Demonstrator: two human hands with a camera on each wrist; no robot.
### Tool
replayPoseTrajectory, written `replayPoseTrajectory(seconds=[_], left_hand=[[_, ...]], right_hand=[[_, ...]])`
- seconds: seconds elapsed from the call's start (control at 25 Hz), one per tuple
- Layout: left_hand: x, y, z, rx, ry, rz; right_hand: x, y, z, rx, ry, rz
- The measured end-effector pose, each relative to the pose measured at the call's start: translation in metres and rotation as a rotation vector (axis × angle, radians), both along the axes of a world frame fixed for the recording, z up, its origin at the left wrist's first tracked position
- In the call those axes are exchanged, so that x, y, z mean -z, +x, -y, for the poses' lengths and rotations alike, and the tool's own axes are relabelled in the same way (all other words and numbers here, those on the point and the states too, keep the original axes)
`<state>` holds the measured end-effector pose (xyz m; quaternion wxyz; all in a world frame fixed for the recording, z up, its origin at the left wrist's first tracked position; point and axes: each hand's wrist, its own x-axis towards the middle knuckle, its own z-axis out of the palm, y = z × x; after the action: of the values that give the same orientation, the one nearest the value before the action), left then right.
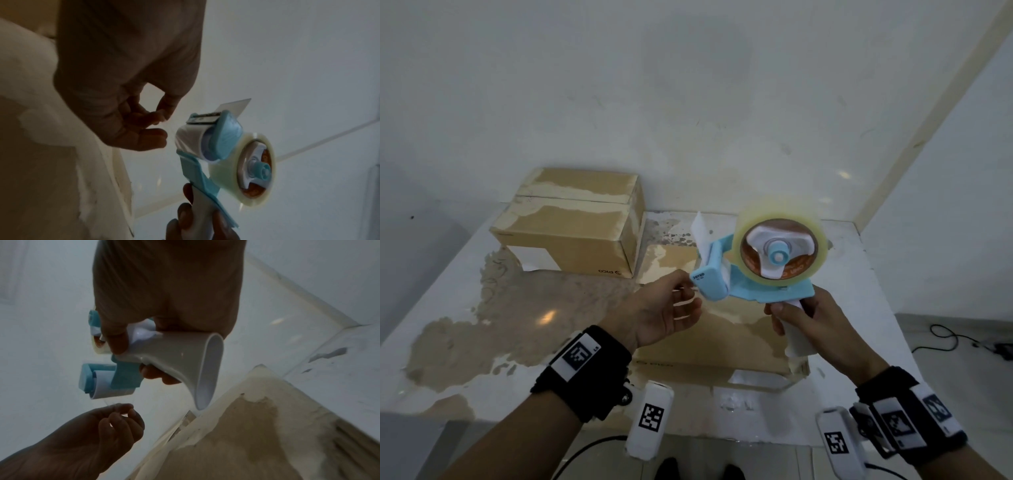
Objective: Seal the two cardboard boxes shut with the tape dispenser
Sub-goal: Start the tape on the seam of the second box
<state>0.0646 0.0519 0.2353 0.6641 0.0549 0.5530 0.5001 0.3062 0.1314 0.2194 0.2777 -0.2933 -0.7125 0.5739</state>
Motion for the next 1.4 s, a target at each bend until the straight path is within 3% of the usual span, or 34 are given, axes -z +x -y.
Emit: replayPoseTrajectory(seconds=[0.52,0.68,0.88,1.2,1.4], left_hand=[[0.005,-0.017,0.029,-0.141,0.079,-0.041],[0.009,-0.022,0.026,-0.267,0.141,-0.187],[0.019,-0.033,0.034,-0.307,0.224,-0.431],[0.043,-0.072,0.027,-0.266,0.224,-0.612],[0.073,-0.082,0.019,-0.25,0.157,-0.576]], right_hand=[[-0.004,-0.024,-0.01,-0.095,-0.038,0.056],[-0.005,-0.032,-0.012,-0.152,0.01,0.137],[-0.008,-0.039,-0.022,-0.161,0.118,0.233],[0.0,-0.052,-0.048,-0.222,0.299,0.384],[0.022,-0.072,-0.05,-0.287,0.391,0.502]])
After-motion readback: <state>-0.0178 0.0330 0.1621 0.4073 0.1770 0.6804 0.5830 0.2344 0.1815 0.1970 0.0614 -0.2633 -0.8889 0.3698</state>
